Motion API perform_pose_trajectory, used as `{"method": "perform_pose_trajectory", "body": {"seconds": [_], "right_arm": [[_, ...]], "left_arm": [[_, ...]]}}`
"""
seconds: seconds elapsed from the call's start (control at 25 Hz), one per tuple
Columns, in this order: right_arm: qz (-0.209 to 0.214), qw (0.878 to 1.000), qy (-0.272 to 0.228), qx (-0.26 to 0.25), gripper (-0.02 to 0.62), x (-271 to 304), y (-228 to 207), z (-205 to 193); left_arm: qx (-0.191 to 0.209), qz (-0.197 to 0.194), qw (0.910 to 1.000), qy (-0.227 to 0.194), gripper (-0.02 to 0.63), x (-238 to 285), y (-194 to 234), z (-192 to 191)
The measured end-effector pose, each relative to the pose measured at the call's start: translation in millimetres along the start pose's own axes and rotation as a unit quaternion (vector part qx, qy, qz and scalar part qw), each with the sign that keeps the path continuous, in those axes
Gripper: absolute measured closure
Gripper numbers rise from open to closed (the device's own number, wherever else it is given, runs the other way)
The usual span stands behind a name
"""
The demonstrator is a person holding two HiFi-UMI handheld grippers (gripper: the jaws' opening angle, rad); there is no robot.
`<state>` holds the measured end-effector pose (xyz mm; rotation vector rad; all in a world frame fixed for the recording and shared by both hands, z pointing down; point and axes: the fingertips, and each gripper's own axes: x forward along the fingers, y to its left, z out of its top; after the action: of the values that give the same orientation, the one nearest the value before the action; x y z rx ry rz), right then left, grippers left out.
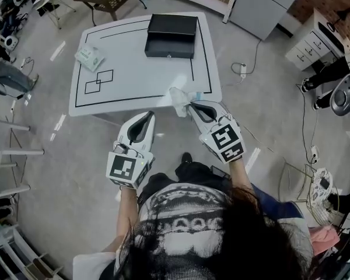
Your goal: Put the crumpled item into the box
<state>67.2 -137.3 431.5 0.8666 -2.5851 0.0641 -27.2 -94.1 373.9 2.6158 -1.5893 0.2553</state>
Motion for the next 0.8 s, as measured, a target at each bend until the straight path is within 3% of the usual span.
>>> {"method": "perform_pose_trajectory", "body": {"seconds": [0.56, 0.8], "right_arm": [[0.040, 0.999, -0.010, -0.017, 0.592, 12, -37, -11], [0.043, 0.999, -0.008, -0.015, 0.591, 17, -46, -13]], "left_arm": [[0.006, 0.054, 0.9984, 0.018, 0.606, 22, -6, -3], [0.003, 0.057, 0.9980, 0.027, 0.606, 32, -3, -6]]}}
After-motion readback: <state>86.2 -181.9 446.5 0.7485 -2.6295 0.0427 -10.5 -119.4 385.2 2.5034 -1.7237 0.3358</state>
